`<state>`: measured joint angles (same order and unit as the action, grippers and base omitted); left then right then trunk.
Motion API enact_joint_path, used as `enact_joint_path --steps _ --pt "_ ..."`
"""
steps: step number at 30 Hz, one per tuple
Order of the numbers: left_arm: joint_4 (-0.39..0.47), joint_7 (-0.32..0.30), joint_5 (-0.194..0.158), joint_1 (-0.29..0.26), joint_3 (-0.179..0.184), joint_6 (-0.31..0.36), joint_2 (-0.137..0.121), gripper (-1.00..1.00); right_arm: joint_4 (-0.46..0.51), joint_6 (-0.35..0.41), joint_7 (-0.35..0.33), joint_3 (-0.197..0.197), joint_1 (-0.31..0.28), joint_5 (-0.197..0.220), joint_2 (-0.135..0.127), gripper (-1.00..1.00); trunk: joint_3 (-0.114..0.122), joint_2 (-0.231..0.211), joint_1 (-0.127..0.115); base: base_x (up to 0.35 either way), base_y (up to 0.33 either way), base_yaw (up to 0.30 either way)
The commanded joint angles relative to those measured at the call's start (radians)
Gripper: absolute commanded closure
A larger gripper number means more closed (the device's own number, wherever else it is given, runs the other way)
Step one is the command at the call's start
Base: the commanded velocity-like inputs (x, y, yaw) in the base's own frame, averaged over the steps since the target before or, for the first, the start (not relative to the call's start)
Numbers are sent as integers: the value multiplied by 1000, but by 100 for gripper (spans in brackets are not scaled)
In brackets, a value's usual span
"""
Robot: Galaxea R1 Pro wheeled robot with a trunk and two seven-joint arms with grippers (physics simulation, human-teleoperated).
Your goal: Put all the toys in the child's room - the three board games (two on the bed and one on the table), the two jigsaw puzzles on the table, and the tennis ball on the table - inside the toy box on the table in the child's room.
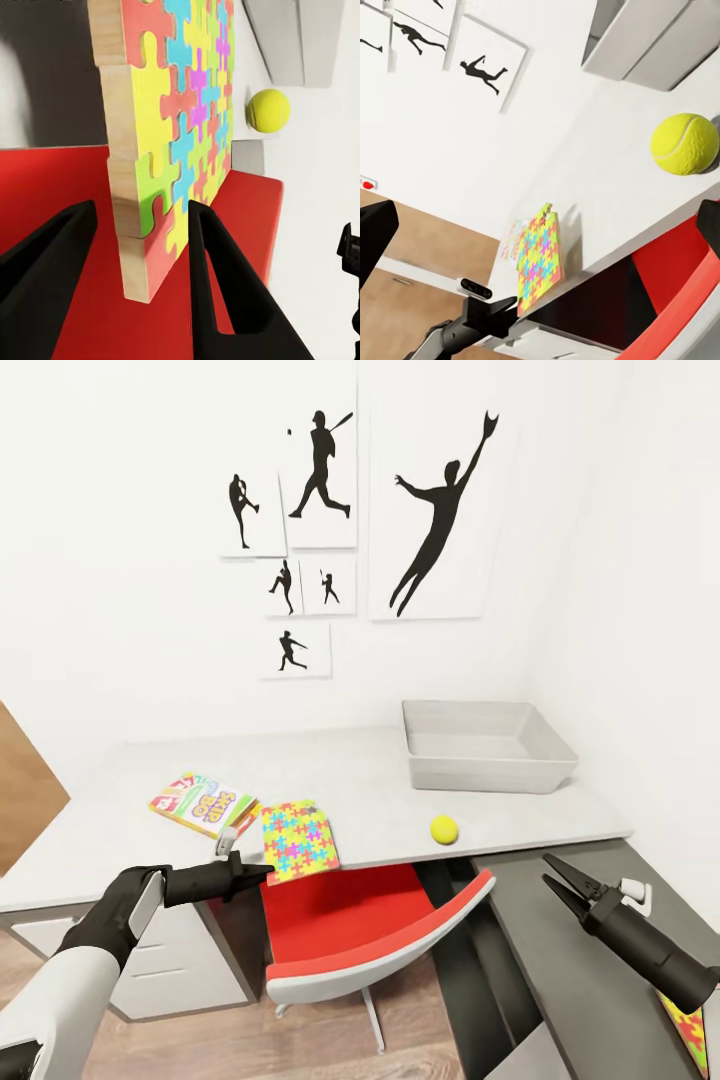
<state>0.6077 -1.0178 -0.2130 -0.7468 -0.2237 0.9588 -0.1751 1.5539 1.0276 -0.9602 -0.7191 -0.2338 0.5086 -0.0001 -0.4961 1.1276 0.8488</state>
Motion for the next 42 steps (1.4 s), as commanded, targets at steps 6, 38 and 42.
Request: enact_joint_path --steps 6,38,42 --pt "0 -4 3 0 -2 3 -1 100 0 4 -8 -2 -1 -4 0 -100 18 -42 -23 0 0 0" --pt "0 -4 3 0 -2 3 0 100 0 -2 -8 0 -1 -4 0 -100 103 -231 -127 0 0 0" --pt "0 -4 3 0 -2 3 0 100 0 -3 -8 0 -1 -4 0 -100 103 -231 -127 0 0 0"
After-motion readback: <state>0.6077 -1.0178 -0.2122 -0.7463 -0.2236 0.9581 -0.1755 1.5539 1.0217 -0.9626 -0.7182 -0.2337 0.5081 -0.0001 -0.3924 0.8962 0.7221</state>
